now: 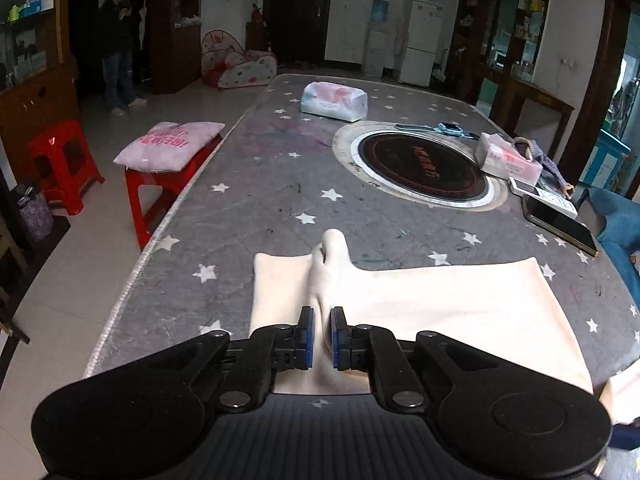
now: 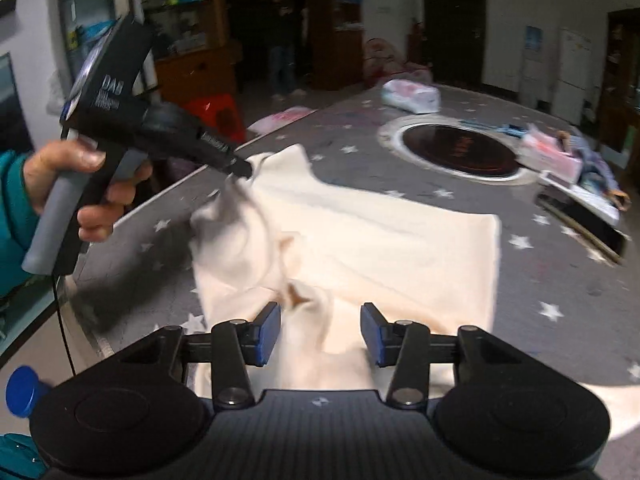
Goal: Fold clothes
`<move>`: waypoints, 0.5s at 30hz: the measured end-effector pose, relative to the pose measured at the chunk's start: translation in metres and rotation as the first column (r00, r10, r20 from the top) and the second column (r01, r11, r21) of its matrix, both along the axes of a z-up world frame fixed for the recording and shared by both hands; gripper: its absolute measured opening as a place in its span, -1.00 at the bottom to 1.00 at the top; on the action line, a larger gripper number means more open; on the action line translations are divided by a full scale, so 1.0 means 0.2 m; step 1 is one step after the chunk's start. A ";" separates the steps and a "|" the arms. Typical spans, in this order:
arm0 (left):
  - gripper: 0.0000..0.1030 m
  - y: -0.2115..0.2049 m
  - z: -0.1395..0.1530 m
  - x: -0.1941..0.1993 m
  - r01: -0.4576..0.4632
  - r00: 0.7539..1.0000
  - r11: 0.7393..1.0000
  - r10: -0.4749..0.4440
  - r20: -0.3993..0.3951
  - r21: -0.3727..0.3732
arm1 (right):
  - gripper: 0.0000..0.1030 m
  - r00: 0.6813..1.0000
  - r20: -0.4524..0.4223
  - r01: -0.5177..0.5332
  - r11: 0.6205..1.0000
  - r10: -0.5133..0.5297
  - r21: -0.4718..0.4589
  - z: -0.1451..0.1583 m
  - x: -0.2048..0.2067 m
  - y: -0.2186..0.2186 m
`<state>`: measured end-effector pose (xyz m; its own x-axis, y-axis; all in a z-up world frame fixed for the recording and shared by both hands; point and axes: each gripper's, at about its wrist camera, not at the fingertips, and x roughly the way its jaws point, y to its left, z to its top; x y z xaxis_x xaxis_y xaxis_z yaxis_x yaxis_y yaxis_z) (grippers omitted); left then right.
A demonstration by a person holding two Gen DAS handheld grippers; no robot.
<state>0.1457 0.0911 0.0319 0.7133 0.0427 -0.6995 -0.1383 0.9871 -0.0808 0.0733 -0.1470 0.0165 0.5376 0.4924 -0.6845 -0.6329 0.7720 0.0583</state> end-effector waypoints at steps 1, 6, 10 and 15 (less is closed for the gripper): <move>-0.77 0.01 0.00 0.00 -0.003 1.000 1.000 0.003 0.001 0.003 | -0.20 1.000 -0.010 -0.010 1.000 0.010 -0.007 -0.02 0.01 0.03; -0.82 0.07 -0.01 -0.04 -0.030 1.000 0.999 0.030 0.001 0.010 | -0.88 0.999 -0.048 -0.020 1.000 0.020 -0.011 -0.09 0.07 0.09; -0.80 0.07 -0.01 -0.07 -0.014 1.000 1.000 0.014 -0.006 -0.025 | -0.91 0.997 -0.043 -0.062 0.998 0.063 0.018 -0.03 0.02 0.06; -0.02 -0.03 0.02 -0.08 0.027 1.000 1.000 -0.027 0.010 -0.014 | -0.91 0.981 -0.044 -0.188 0.982 0.188 -0.010 0.05 -0.10 0.07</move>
